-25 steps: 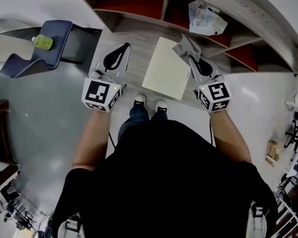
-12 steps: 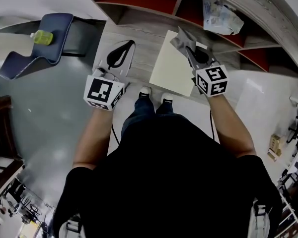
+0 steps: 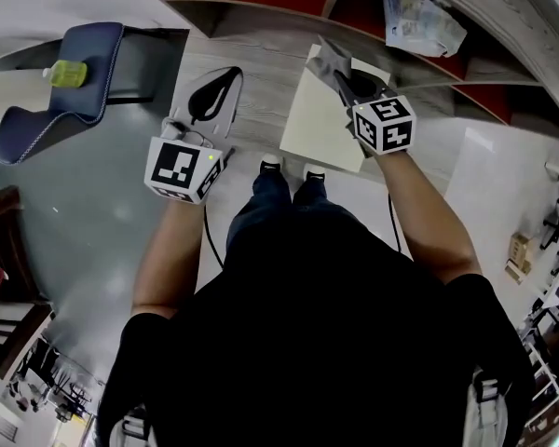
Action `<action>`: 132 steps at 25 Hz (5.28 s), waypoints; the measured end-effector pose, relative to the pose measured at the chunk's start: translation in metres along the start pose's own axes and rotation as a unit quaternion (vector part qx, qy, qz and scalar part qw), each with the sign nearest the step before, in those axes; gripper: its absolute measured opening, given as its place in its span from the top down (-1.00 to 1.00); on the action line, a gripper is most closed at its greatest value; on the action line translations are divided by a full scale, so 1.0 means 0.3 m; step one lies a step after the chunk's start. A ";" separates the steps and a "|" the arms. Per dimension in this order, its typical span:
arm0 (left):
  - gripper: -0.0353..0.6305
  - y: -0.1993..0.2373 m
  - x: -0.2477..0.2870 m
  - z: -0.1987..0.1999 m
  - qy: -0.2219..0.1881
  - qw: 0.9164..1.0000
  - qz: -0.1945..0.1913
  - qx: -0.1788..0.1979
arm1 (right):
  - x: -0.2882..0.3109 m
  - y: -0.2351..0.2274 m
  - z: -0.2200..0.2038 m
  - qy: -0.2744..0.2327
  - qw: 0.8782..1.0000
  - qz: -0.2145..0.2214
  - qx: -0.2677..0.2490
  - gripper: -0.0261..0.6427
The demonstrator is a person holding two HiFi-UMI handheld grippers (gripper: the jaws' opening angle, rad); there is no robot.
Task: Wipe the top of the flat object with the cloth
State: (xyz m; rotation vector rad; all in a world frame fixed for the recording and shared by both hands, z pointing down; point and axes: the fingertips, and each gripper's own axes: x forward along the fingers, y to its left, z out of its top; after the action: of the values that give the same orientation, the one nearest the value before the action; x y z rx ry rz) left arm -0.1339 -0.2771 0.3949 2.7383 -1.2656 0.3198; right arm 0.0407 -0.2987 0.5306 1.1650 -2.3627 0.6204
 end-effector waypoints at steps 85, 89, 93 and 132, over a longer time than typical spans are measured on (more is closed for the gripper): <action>0.89 -0.137 0.127 -0.064 0.016 0.997 -0.070 0.004 | -0.075 -0.596 -0.647 0.185 0.942 -0.177 0.217 0.87; 0.89 -0.137 0.110 -0.069 0.017 0.997 -0.069 0.005 | -0.062 -0.566 -0.649 0.186 0.943 -0.173 0.214 0.87; 0.89 -0.128 0.083 -0.075 0.018 0.998 -0.065 0.003 | -0.057 -0.541 -0.645 0.185 0.944 -0.170 0.213 0.87; 0.89 -0.081 -0.002 -0.125 0.029 0.998 -0.056 0.000 | 0.232 -0.083 -0.575 0.197 0.954 0.001 0.226 0.87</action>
State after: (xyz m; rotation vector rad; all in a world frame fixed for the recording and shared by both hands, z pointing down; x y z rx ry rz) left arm -0.1212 -0.2540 0.4310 2.7640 -1.0945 0.3857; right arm 0.0535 -0.2582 0.7133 1.0852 -1.9343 1.3120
